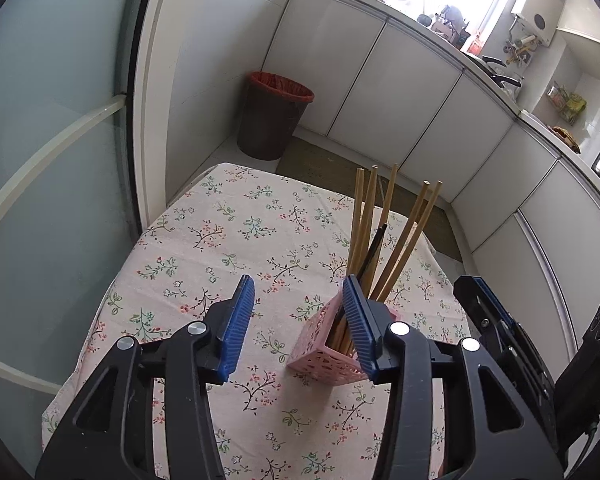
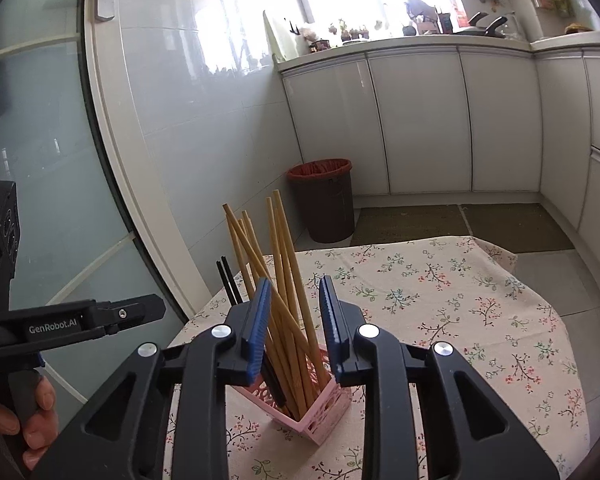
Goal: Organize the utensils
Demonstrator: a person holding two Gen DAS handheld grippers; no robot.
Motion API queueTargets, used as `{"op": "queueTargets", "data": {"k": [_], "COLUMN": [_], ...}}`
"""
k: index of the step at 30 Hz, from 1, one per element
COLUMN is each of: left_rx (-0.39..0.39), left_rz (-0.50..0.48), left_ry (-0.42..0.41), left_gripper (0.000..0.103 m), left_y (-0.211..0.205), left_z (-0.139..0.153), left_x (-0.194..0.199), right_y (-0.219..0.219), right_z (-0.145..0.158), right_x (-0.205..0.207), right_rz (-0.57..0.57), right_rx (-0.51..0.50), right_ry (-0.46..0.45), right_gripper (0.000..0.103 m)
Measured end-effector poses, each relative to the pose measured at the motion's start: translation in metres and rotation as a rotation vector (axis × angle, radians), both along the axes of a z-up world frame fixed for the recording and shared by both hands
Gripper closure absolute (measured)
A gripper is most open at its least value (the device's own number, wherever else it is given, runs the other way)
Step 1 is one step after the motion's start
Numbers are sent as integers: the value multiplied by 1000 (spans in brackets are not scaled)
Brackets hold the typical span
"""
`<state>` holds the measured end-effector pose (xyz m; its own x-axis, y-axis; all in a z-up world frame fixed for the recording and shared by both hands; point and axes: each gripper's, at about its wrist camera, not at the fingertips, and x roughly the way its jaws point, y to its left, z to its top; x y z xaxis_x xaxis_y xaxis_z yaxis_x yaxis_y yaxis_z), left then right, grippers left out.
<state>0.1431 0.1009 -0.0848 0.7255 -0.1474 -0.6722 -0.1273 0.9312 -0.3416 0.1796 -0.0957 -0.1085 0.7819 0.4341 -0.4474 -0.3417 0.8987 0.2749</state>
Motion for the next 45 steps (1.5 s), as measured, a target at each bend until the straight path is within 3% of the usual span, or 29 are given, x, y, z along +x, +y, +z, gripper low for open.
{"op": "queueTargets", "data": {"k": [2, 4, 6, 9, 11, 12, 14, 17, 21, 24, 28, 45], "left_rx": [21, 42, 113, 237, 267, 271, 275, 269, 277, 284, 349, 373], "left_rz": [-11, -28, -28, -1, -5, -10, -30, -30, -13, 16, 48, 58], "left_ry": [-3, -14, -28, -12, 7, 22, 49, -41, -98, -122, -144, -160], "left_gripper": [55, 39, 24, 14, 11, 10, 9, 7, 7, 7, 7, 7], "left_y": [-7, -14, -23, -33, -38, -40, -48, -59, -71, -75, -82, -83], "left_z": [6, 14, 25, 37, 44, 48, 62, 95, 114, 121, 126, 119], "left_x": [-4, -10, -17, -25, -31, -35, -44, -78, -120, -139, -153, -156], "right_y": [-3, -9, -13, -24, -31, -41, -46, -52, -50, -58, -58, -53], "right_z": [11, 23, 28, 41, 51, 65, 74, 104, 134, 145, 147, 129], "right_x": [-5, -11, -14, -25, -36, -50, -61, -95, -136, -162, -181, -176], "right_rz": [-11, -8, 5, 25, 3, -77, -121, -128, -146, -208, -173, -137], "right_rx": [-41, -59, -56, -81, -113, -151, -165, -157, -241, -222, -222, -204], "right_ry": [21, 54, 82, 160, 173, 174, 156, 91, 11, 18, 49, 71], "right_gripper": [70, 64, 58, 39, 34, 34, 29, 14, 10, 9, 9, 9]}}
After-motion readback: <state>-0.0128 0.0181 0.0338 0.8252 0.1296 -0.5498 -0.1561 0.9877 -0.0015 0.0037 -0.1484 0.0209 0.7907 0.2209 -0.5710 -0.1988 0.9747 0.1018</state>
